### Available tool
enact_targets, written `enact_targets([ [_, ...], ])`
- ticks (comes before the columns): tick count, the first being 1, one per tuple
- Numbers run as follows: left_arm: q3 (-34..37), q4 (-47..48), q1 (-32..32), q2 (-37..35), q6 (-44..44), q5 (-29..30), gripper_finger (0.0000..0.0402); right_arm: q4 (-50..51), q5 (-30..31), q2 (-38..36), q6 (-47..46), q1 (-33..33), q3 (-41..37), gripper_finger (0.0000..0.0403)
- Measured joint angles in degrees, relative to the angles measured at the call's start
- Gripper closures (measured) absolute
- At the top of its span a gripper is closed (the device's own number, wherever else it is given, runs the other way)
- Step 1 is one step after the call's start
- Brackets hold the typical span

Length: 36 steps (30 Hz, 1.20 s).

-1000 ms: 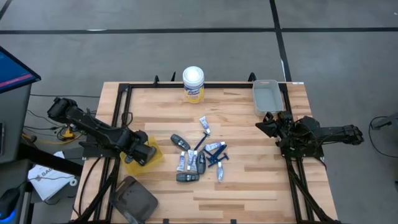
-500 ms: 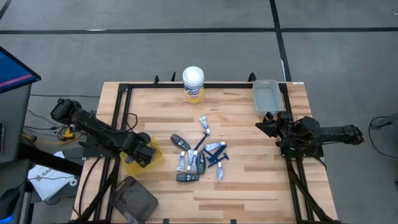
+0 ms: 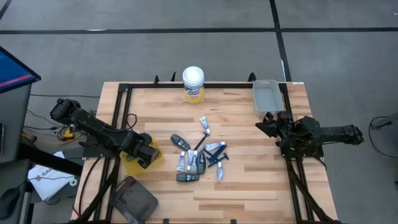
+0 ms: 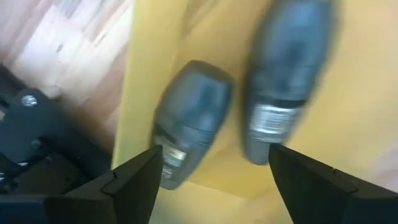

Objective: Pick & Place Travel size toiletries
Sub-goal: Put the black deodorant into the yellow bin

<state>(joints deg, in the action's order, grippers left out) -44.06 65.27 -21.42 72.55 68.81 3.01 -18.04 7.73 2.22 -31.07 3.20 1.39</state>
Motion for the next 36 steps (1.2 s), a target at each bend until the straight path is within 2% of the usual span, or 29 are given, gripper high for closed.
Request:
enact_targets([
  [3, -2.37, -0.24, 0.51, -1.74, -0.06, 2.07, 0.0109, 0.00, 0.00, 0.00, 0.02, 0.02, 0.00, 0.0403],
  [9, -7.33, -2.91, 0.52, -7.07, -6.42, 12.83, 0.0115, 0.00, 0.00, 0.00, 0.09, 0.02, 0.00, 0.0403],
  [12, -8.40, -11.28, 0.52, -8.97, -18.98, 17.68, 0.0115, 0.00, 0.00, 0.00, 0.15, 0.02, 0.00, 0.0403],
  [15, -8.44, -21.69, 1.68, -8.91, -36.00, 18.35, 0.0106, -0.01, 0.00, 0.00, 0.88, 0.02, 0.00, 0.0403],
  [21, -8.45, -31.40, 9.43, -4.44, -54.92, 16.56, 0.0066, -0.04, 0.00, 0.00, 1.04, 0.02, 0.00, 0.0403],
  [27, -8.43, -36.51, 17.89, 1.68, -70.93, 8.70, 0.0042, -0.22, 0.00, -0.02, 1.05, 0.02, 0.00, 0.0403],
  [31, -8.43, -39.71, 21.83, 6.67, -77.10, 2.83, 0.0042, -0.20, 0.00, -0.02, 1.05, 0.02, 0.00, 0.0403],
  [36, -8.43, -40.45, 24.82, 13.53, -81.17, -0.08, 0.0045, -0.16, 0.00, -0.02, 1.05, 0.02, 0.00, 0.0403],
])
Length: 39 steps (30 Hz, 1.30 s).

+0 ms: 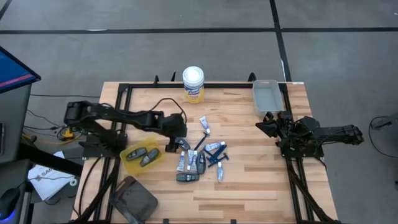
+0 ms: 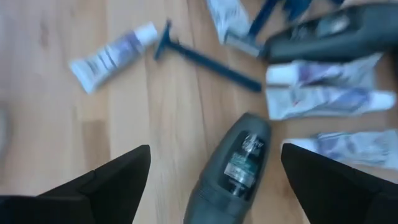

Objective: Pick & Place Travel size toiletries
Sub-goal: Put the black deodorant into the yellow bin

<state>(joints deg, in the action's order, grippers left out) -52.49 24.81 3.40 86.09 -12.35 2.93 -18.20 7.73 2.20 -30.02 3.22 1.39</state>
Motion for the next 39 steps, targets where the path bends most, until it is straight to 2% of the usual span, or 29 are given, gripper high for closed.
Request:
enact_targets([
  [10, 0.04, -0.59, 0.57, 7.72, -4.12, -1.63, 0.0045, 0.18, 0.00, 0.00, 0.00, 0.00, 0.00, 0.0403],
  [27, 3.27, -1.55, 1.08, 9.22, -5.45, -4.03, 0.0047, 1.26, -0.02, 0.00, 0.04, 0.00, -0.02, 0.0403],
  [32, 4.60, -1.86, 1.09, 9.22, -5.41, -4.02, 0.0074, 1.38, -0.02, 0.00, 0.04, 0.00, -0.02, 0.0403],
  [39, 4.63, -2.15, 1.07, 9.16, -5.38, -2.95, 0.0146, 1.48, -0.02, 0.00, 0.03, 0.00, -0.02, 0.0403],
])
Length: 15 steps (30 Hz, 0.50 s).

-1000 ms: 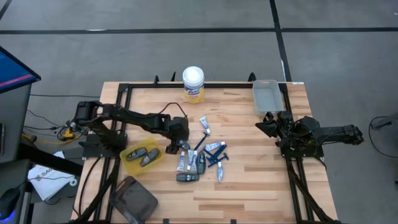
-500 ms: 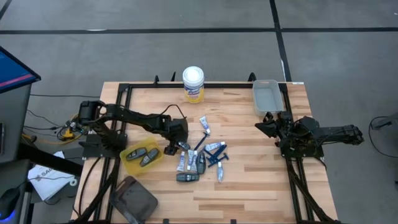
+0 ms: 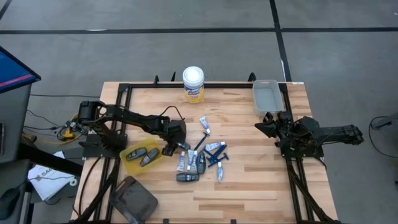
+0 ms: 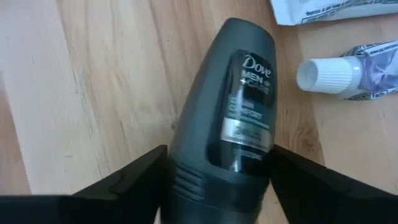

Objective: Pick & Place Travel size toiletries
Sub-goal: Put the black deodorant into the yellow bin

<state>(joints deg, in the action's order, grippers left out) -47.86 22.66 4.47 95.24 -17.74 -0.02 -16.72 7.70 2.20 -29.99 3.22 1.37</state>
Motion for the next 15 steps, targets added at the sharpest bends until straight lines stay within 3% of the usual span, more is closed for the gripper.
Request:
enact_targets([
  [5, 0.00, -0.19, 0.00, 0.00, 0.04, 0.17, 0.0201, 0.01, 0.00, 0.00, 0.01, 0.00, 0.00, 0.0403],
  [15, -0.40, -0.64, 0.00, -0.66, 4.78, 2.36, 0.0201, 0.69, 0.02, 0.00, -0.01, 0.00, 0.00, 0.0403],
])
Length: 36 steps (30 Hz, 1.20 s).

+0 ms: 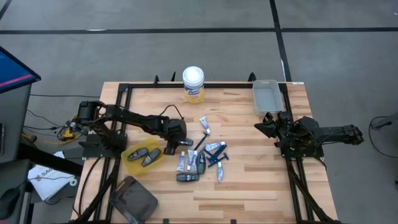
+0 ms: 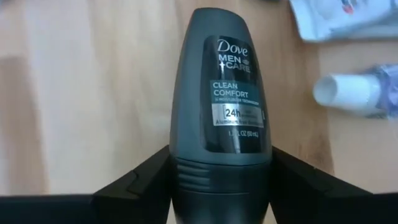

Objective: Pick & Place Travel size toiletries
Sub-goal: Put the black deodorant into the yellow bin

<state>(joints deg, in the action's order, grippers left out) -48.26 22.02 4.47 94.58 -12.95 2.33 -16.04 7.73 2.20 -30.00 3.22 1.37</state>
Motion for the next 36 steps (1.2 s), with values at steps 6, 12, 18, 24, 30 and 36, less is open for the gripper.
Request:
enact_targets([
  [6, -1.48, -0.13, 0.00, -5.47, 3.39, 2.84, 0.0201, 0.31, 0.00, 0.01, 0.01, -0.02, 0.00, 0.0403],
  [12, -1.63, 1.28, 0.00, -15.07, 10.17, 7.07, 0.0201, 0.57, 0.00, 0.00, 0.02, -0.04, 0.00, 0.0403],
  [18, -1.63, 5.50, -0.05, -25.27, 18.72, 8.80, 0.0201, 0.63, 0.01, 0.00, 0.02, -1.05, 0.00, 0.0403],
  [24, -1.68, 14.51, -2.24, -34.28, 32.69, 6.74, 0.0201, 0.74, 0.02, 0.02, 0.00, -2.85, 0.00, 0.0403],
  [30, -1.68, 25.95, -5.44, -38.39, 52.60, -3.14, 0.0201, 0.84, 0.02, 0.02, 0.00, -4.46, 0.00, 0.0403],
  [36, -1.68, 40.06, -10.90, -38.66, 71.25, -9.74, 0.0192, 0.86, 0.02, 0.07, 0.00, -5.64, -0.02, 0.0403],
])
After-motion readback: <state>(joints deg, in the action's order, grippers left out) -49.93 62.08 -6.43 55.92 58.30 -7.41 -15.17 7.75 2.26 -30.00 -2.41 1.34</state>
